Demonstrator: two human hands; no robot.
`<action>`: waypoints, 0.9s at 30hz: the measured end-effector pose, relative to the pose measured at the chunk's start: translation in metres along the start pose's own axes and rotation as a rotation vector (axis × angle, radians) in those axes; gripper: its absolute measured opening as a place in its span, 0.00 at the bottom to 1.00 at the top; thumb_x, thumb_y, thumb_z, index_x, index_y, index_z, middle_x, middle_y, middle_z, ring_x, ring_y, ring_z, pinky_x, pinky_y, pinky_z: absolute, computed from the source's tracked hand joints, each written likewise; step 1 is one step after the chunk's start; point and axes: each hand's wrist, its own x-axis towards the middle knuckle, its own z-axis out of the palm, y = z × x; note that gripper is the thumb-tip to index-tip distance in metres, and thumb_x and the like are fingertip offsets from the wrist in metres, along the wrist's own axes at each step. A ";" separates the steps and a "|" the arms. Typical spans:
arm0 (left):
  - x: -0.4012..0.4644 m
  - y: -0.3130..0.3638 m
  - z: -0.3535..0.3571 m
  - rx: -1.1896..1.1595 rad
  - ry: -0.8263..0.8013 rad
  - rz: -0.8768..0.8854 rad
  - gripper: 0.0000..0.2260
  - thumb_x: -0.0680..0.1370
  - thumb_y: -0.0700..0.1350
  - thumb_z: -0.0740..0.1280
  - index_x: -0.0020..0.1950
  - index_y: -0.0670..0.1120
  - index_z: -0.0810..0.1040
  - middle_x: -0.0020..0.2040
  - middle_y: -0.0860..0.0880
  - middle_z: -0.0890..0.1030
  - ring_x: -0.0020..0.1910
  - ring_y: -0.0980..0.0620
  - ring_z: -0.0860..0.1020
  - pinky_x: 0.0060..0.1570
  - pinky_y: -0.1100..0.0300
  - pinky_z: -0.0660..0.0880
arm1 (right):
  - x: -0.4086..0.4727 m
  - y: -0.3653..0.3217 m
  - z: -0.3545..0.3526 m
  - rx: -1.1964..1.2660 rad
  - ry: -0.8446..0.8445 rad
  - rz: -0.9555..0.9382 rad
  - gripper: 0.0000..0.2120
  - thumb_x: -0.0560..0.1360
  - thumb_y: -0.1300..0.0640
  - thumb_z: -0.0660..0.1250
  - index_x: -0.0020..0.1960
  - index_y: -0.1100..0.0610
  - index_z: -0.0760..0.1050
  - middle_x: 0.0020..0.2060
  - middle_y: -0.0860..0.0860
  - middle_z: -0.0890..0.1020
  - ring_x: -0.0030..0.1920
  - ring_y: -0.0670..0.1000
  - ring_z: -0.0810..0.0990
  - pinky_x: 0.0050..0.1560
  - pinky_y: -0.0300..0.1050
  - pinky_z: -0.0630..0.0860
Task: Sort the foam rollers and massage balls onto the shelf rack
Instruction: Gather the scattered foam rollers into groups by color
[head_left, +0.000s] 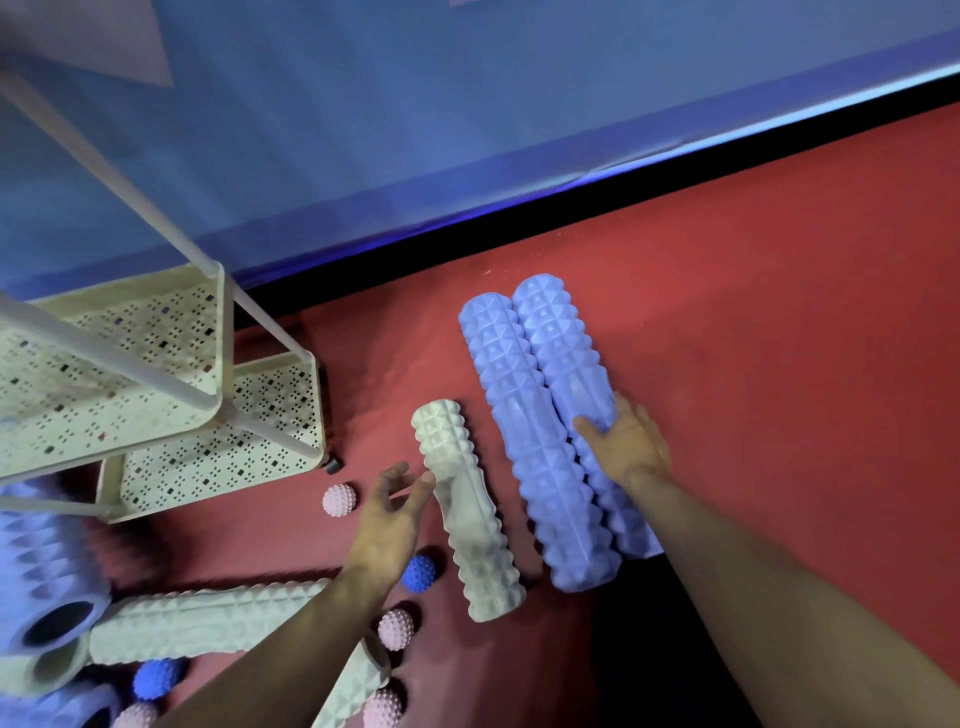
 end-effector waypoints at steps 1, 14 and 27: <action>-0.005 0.002 -0.008 0.013 -0.009 0.015 0.23 0.80 0.54 0.68 0.73 0.49 0.70 0.63 0.53 0.76 0.55 0.62 0.75 0.49 0.70 0.68 | -0.012 -0.007 -0.004 -0.031 0.027 -0.027 0.35 0.78 0.39 0.65 0.78 0.55 0.63 0.72 0.59 0.71 0.71 0.62 0.71 0.69 0.54 0.68; -0.095 0.009 -0.214 0.157 0.164 0.121 0.25 0.79 0.55 0.70 0.72 0.45 0.72 0.67 0.49 0.77 0.61 0.51 0.77 0.61 0.54 0.73 | -0.212 -0.179 -0.013 -0.155 -0.044 -0.515 0.27 0.80 0.38 0.59 0.75 0.50 0.67 0.70 0.49 0.74 0.69 0.55 0.73 0.67 0.51 0.70; -0.124 -0.082 -0.387 0.114 0.377 -0.070 0.30 0.80 0.57 0.68 0.75 0.41 0.67 0.70 0.44 0.74 0.65 0.46 0.76 0.60 0.57 0.70 | -0.336 -0.306 0.083 -0.341 -0.191 -0.755 0.30 0.80 0.36 0.57 0.78 0.49 0.62 0.74 0.47 0.69 0.72 0.54 0.70 0.70 0.51 0.67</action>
